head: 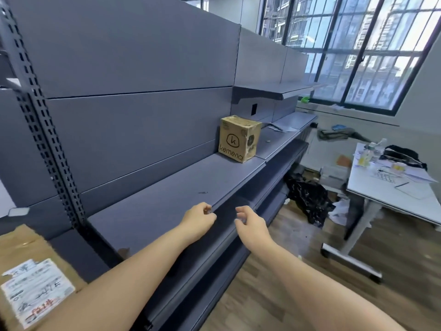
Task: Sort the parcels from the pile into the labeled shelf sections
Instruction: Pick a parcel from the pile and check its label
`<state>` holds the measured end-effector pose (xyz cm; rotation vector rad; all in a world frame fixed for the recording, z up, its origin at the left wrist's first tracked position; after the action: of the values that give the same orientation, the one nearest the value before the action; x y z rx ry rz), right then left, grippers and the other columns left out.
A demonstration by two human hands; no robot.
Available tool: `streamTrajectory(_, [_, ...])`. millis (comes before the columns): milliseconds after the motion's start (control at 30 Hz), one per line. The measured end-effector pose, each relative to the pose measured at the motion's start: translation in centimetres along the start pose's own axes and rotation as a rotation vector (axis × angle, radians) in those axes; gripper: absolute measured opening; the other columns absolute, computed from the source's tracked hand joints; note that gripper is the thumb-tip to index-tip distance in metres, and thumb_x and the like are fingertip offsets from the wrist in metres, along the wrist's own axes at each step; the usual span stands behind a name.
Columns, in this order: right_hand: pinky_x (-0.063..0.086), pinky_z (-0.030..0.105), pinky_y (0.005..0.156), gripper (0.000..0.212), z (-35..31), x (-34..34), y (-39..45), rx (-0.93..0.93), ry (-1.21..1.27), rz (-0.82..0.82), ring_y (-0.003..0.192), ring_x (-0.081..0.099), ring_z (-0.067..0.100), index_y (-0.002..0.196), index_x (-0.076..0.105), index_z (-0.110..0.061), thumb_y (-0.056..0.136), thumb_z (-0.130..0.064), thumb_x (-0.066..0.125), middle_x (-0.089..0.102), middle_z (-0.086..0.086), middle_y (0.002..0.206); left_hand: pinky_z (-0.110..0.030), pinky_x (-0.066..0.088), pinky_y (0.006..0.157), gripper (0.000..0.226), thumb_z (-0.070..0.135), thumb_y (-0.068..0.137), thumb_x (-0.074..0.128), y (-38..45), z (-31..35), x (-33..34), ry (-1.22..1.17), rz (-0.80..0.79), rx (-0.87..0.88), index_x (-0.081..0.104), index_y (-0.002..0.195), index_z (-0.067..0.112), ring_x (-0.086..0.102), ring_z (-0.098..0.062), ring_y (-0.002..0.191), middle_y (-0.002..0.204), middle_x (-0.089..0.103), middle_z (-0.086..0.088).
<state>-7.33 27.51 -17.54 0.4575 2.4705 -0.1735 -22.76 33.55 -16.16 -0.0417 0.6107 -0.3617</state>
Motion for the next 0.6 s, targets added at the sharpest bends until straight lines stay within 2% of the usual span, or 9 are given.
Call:
streamTrajectory(100, [0.044, 0.022, 0.073, 0.039, 1.1, -1.3, 2.7, -0.008, -0.012, -0.012, 0.103, 0.056, 0.013, 0.138, 0.044, -0.026, 0.099, -0.021, 0.043, 0.053, -0.005, 0.134, -0.021, 0.035, 0.089, 0.043, 0.02, 0.096, 0.05, 2.1, 1.3, 1.3, 0.0, 0.007, -0.01, 0.046, 0.139, 0.014, 0.049, -0.017, 0.124, 0.138, 0.051, -0.003])
streamTrajectory(300, [0.047, 0.02, 0.066, 0.039, 2.6, -2.6, 8.5, -0.004, -0.005, -0.025, 0.097, 0.057, 0.012, 0.137, 0.044, -0.025, 0.099, -0.021, 0.044, 0.053, -0.005, 0.134, -0.02, 0.033, 0.085, 0.043, 0.02, 0.097, 0.05, 7.8, 3.3, 2.8, 0.001, 0.029, -0.004, 0.045, 0.14, 0.013, 0.049, -0.015, 0.121, 0.138, 0.05, -0.003])
streamTrajectory(367, [0.045, 0.022, 0.072, 0.039, 2.9, -2.8, 10.7, -0.004, 0.0, -0.028, 0.104, 0.056, 0.013, 0.137, 0.045, -0.025, 0.099, -0.021, 0.045, 0.053, -0.005, 0.135, -0.021, 0.033, 0.085, 0.043, 0.021, 0.097, 0.05, 10.1, 3.6, 3.2, 0.004, 0.026, -0.01, 0.045, 0.14, 0.014, 0.049, -0.016, 0.121, 0.137, 0.05, -0.004])
streamTrajectory(500, [0.051, 0.029, 0.081, 0.039, 3.4, -3.1, 16.2, 0.003, 0.02, -0.015, 0.106, 0.057, 0.016, 0.135, 0.046, -0.026, 0.097, -0.022, 0.047, 0.054, -0.005, 0.134, -0.021, 0.035, 0.088, 0.043, 0.02, 0.097, 0.051, 15.6, 4.3, 3.8, 0.006, 0.023, -0.006, 0.046, 0.139, 0.014, 0.05, -0.018, 0.123, 0.137, 0.051, -0.004])
streamTrajectory(600, [0.047, 0.025, 0.08, 0.04, 3.4, -3.5, 20.6, 0.004, 0.019, -0.01, 0.104, 0.055, 0.012, 0.137, 0.045, -0.024, 0.097, -0.021, 0.046, 0.054, -0.005, 0.135, -0.022, 0.035, 0.091, 0.043, 0.02, 0.097, 0.05, 20.3, 5.3, 3.5, 0.012, 0.009, 0.009, 0.046, 0.139, 0.013, 0.049, -0.018, 0.123, 0.138, 0.051, -0.004])
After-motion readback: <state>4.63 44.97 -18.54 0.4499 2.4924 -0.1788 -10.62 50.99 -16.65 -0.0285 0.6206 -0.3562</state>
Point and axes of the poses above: each hand's wrist, its own y-axis towards the middle knuckle, its own x-axis out of the palm, z = x × y, the point moved 5 cm from there along y, towards the middle knuckle
